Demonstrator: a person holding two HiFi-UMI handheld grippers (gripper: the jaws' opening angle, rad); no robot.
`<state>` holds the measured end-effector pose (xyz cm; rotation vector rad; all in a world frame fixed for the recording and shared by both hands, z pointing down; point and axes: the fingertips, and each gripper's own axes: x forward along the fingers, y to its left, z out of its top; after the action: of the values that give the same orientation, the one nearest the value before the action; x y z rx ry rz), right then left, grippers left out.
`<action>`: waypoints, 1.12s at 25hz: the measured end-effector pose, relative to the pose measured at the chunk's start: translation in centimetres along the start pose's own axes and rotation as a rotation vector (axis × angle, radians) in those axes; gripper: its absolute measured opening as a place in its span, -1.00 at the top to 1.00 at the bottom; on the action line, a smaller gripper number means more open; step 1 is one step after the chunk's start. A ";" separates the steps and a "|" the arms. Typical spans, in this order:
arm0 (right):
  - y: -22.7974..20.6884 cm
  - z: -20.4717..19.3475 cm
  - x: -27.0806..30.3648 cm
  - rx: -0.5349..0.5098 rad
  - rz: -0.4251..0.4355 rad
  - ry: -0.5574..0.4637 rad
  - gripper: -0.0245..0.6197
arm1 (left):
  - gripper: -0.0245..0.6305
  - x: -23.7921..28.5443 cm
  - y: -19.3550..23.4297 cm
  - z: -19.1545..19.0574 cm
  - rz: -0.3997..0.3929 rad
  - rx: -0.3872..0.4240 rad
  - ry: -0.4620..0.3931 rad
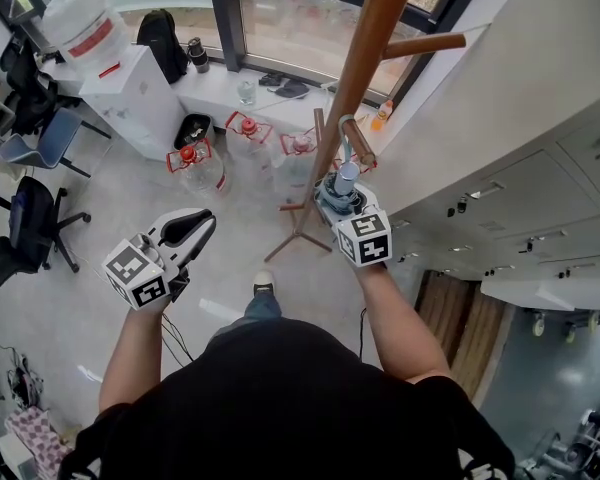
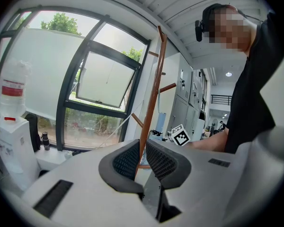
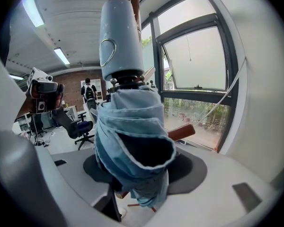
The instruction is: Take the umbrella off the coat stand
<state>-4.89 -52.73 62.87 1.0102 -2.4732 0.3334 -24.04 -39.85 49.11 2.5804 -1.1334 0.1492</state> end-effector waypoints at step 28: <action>6.2 7.2 -13.9 -0.112 0.041 -0.190 0.06 | 0.74 -5.4 -11.0 -0.9 -0.005 0.030 -0.061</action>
<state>-2.72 -42.77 49.46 0.9867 -2.6513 0.1146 -19.63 -28.84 46.05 2.6307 -1.1537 0.0875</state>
